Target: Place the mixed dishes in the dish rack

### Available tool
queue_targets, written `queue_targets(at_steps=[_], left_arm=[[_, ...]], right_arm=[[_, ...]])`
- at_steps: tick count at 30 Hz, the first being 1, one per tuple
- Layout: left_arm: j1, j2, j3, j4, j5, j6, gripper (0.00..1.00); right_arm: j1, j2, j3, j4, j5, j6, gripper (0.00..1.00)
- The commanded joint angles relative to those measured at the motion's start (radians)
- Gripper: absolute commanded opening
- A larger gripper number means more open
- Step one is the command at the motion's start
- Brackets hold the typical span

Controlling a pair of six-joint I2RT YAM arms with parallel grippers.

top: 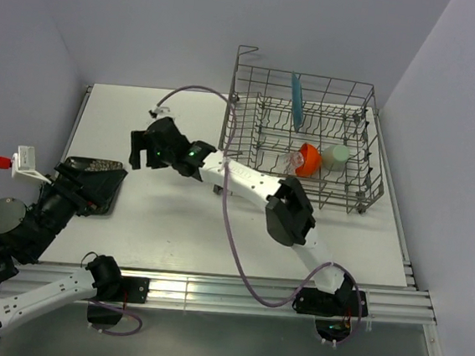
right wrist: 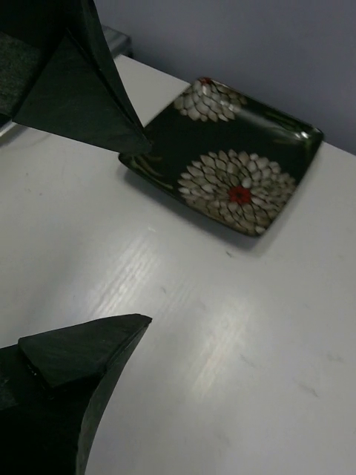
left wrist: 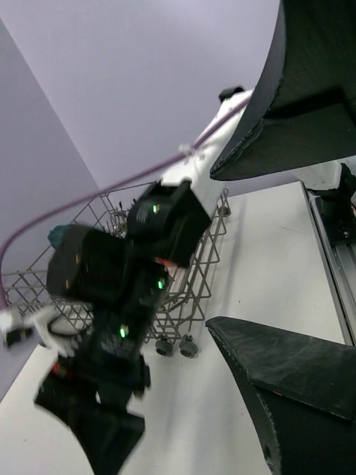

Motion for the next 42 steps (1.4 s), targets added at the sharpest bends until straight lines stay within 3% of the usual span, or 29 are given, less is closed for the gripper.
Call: queue_targets(at_steps=[1, 11, 15, 23, 25, 42], left_arm=[[0.002, -0.002, 0.040, 0.034, 0.022, 0.031, 0.80], [0.002, 0.000, 0.029, 0.043, 0.044, 0.026, 0.80], [0.001, -0.007, 0.028, 0.041, 0.053, 0.016, 0.80], [0.002, -0.004, 0.014, 0.029, 0.065, -0.018, 0.80], [0.002, -0.004, 0.005, 0.031, 0.070, -0.023, 0.80], [0.002, -0.002, 0.014, 0.048, 0.094, -0.041, 0.80]], right_arm=[[0.019, 0.059, 0.130, 0.021, -0.119, 0.074, 0.95], [0.037, 0.246, 0.166, 0.181, -0.311, 0.170, 0.84], [0.057, 0.306, 0.202, 0.228, -0.334, 0.206, 0.77], [0.080, 0.435, 0.269, 0.290, -0.342, 0.268, 0.72], [0.083, 0.449, 0.278, 0.323, -0.354, 0.281, 0.65], [0.091, 0.510, 0.395, 0.224, -0.376, 0.404, 0.46]])
